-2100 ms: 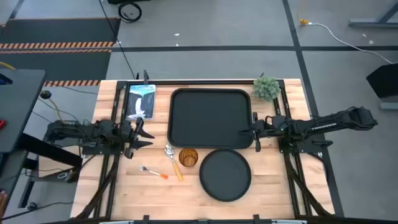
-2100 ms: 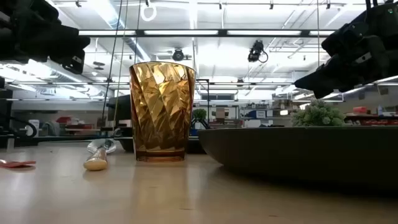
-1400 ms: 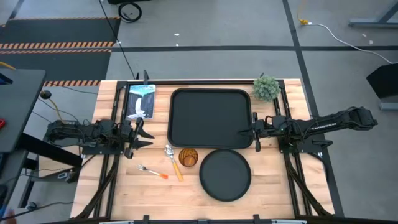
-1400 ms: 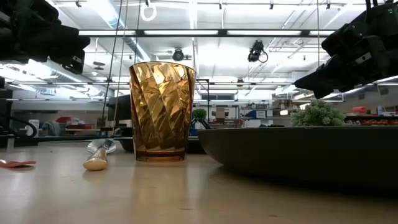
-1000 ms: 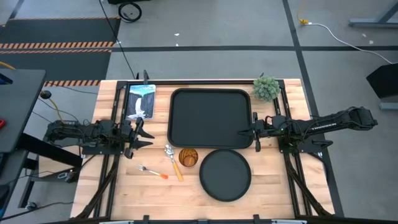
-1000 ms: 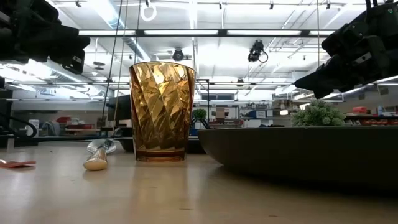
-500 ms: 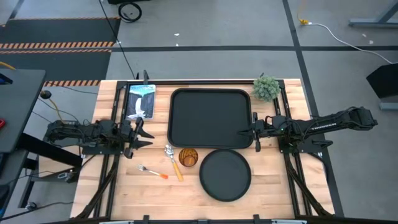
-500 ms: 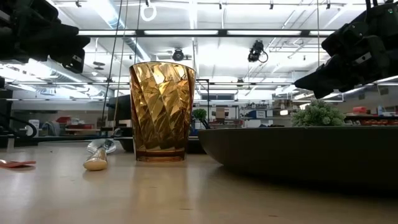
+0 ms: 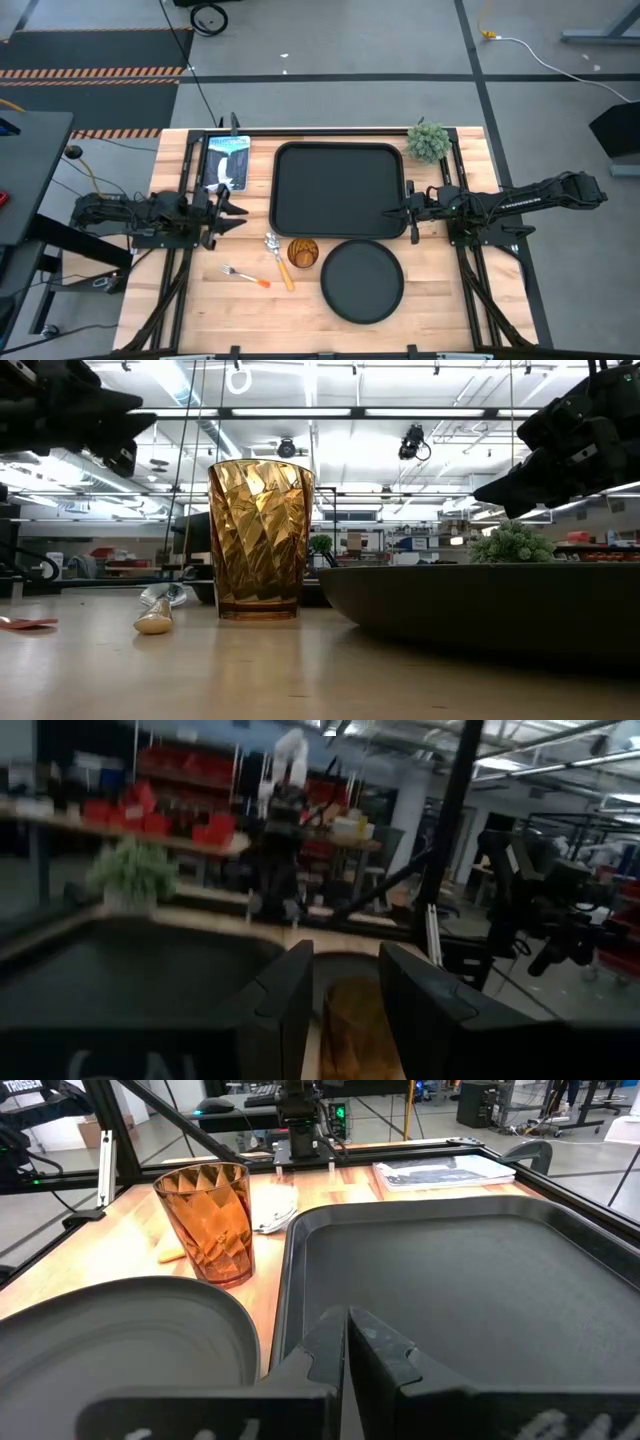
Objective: Pick and place plate/cup/fork/spoon on tray
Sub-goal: Put the brown cup on the top right of the black tray
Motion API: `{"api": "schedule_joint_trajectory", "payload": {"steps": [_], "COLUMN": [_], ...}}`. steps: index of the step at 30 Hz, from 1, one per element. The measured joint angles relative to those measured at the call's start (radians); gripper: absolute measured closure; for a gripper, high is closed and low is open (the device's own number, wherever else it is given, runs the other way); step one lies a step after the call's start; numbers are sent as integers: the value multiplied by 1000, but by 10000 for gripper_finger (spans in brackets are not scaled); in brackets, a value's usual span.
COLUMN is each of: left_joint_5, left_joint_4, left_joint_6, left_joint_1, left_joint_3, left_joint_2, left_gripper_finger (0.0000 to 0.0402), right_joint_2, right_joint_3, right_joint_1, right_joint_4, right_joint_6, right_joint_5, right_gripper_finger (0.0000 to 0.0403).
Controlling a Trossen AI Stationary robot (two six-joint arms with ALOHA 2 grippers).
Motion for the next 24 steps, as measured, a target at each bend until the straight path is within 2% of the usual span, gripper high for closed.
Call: {"api": "schedule_joint_trajectory", "payload": {"steps": [5, 11, 17, 24], "left_joint_5": [17, 16, 17, -31], "left_joint_4": [11, 52, 33, -144], "left_joint_6": [-62, -136, -105, -88], "left_joint_1": [-2, -10, -57, -94], "left_joint_3": [0, 17, 164, 356], "left_joint_2": [112, 316, 556, 773], "left_gripper_finger": [276, 276, 276, 266], "right_joint_2": [0, 0, 0, 0], "right_joint_3": [0, 0, 0, 0], "right_joint_1": [0, 0, 0, 0], "right_joint_4": [0, 3, 5, 8], "right_joint_6": [0, 0, 0, 0], "right_joint_5": [0, 0, 0, 0], "right_gripper_finger": [380, 380, 380, 380]}}
